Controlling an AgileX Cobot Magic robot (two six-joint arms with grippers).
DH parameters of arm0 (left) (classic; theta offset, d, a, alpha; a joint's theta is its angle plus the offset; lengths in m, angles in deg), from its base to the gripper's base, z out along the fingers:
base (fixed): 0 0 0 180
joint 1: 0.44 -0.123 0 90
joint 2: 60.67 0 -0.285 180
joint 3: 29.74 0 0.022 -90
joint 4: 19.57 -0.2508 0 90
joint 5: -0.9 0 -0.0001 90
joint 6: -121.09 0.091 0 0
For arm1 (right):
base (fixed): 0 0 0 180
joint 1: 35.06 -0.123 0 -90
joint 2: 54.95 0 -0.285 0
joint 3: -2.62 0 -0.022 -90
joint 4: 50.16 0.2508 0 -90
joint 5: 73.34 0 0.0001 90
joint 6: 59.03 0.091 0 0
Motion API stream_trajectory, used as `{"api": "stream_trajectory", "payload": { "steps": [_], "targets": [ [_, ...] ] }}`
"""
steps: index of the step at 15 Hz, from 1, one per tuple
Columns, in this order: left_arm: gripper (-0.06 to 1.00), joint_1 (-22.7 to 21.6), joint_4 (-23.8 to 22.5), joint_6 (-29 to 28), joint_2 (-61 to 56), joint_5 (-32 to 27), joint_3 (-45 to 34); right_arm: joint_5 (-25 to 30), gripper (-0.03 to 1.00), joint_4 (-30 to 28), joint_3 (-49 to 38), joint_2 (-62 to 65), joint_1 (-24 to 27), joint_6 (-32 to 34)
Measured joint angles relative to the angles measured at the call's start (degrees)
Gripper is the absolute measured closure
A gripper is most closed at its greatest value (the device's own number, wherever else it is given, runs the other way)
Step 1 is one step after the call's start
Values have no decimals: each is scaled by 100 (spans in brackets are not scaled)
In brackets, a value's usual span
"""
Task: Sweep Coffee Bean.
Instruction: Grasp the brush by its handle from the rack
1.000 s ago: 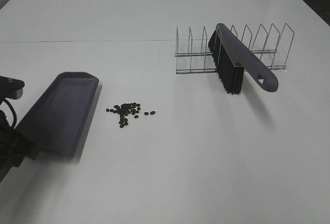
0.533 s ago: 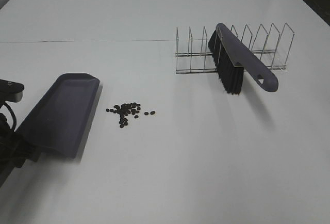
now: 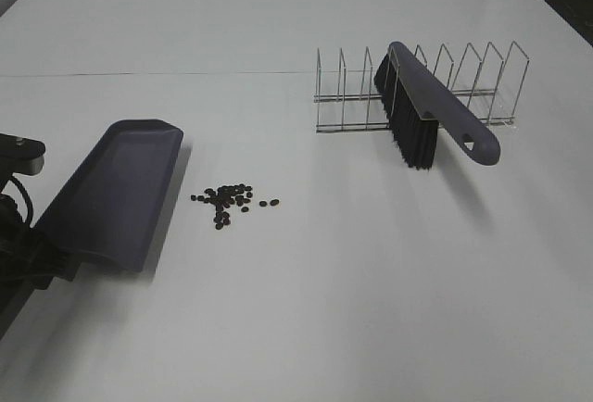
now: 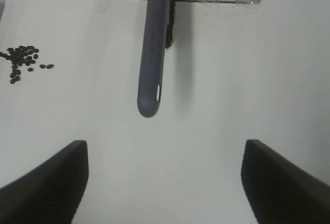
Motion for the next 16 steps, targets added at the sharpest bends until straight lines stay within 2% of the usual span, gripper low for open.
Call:
{"api": "stream_trajectory", "payload": {
  "steps": [5, 7, 8, 10, 14, 16],
  "targets": [
    [61, 0, 103, 0, 0, -6, 0, 0, 20, 384, 1037, -1186, -29, -229],
    [61, 0, 138, 0, 0, -11, 0, -6, 20, 286, 1415, -1667, -206, -241],
    [61, 0, 172, 0, 0, -23, 0, -6, 20, 115, 1896, -2246, -579, -241],
    [61, 0, 218, 0, 0, -23, 0, -6, 20, 34, 2303, -2704, -762, -241],
    [61, 0, 321, -6, 0, -63, 0, -6, 20, -80, 3415, -3919, -796, -235],
    [61, 0, 355, -17, 0, -189, 0, -11, 20, -235, 3816, -4446, -796, -23]
  ]
}}
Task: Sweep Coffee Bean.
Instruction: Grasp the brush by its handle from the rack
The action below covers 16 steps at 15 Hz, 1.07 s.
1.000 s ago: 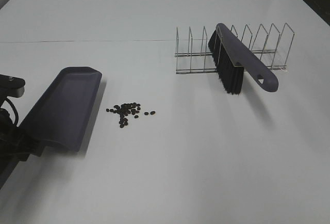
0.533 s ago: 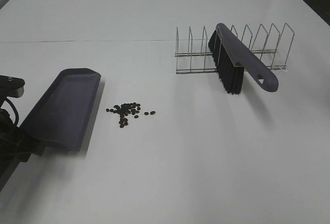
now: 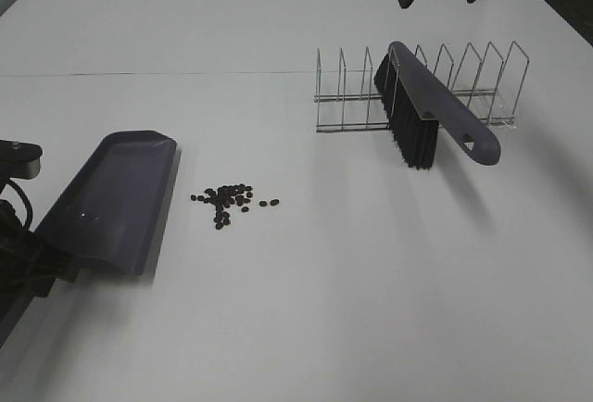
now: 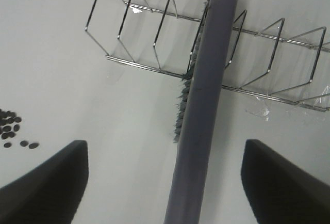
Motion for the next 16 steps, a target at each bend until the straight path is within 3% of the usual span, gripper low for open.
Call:
{"api": "stream_trajectory", "payload": {
  "steps": [5, 16],
  "targets": [
    [61, 0, 149, 0, 0, -132, 0, -11, 20, -149, 309, -1100, 6, 441],
    [61, 0, 378, 0, 0, -132, 0, -109, 24, -115, 350, -1868, 229, 424]
  ]
}}
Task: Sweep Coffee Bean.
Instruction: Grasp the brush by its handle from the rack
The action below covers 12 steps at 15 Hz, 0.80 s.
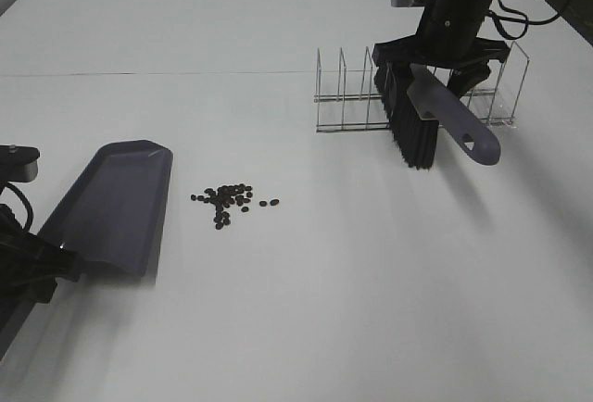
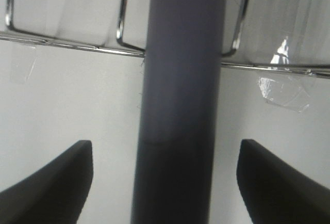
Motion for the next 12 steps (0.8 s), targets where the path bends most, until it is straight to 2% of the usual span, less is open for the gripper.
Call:
{"api": "stream_trajectory", "payload": {
  "steps": [7, 9, 10, 11, 12],
  "targets": [
    [61, 0, 23, 0, 0, 0, 0, -246, 25, -29, 6, -149, 0, 0],
    [61, 0, 23, 0, 0, 0, 0, -258, 30, -74, 11, -149, 0, 0],
    [61, 0, 23, 0, 0, 0, 0, -252, 47, -74, 11, -149, 0, 52],
    [61, 0, 23, 0, 0, 0, 0, -235, 57, -74, 11, -149, 0, 103],
    [61, 0, 23, 0, 0, 0, 0, -223, 61, -74, 11, -149, 0, 103]
  ]
}}
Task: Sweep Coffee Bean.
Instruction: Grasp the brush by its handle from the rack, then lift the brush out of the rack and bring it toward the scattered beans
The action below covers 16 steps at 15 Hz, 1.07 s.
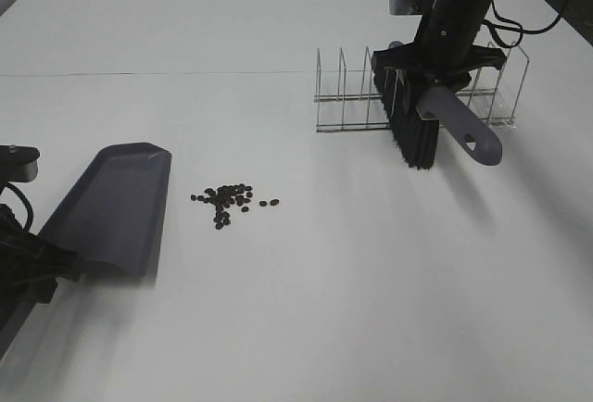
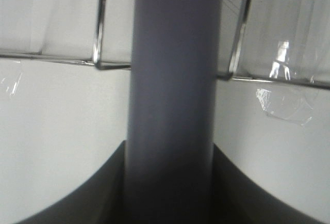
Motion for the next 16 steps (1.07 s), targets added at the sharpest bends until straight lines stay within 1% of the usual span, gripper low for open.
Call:
{"api": "stream_trajectory", "payload": {
  "steps": [5, 16],
  "targets": [
    [61, 0, 17, 0, 0, 0, 0, 160, 61, 0, 0, 92, 0, 6],
    [61, 0, 17, 6, 0, -46, 0, 344, 61, -29, 0, 1123, 0, 6]
  ]
}}
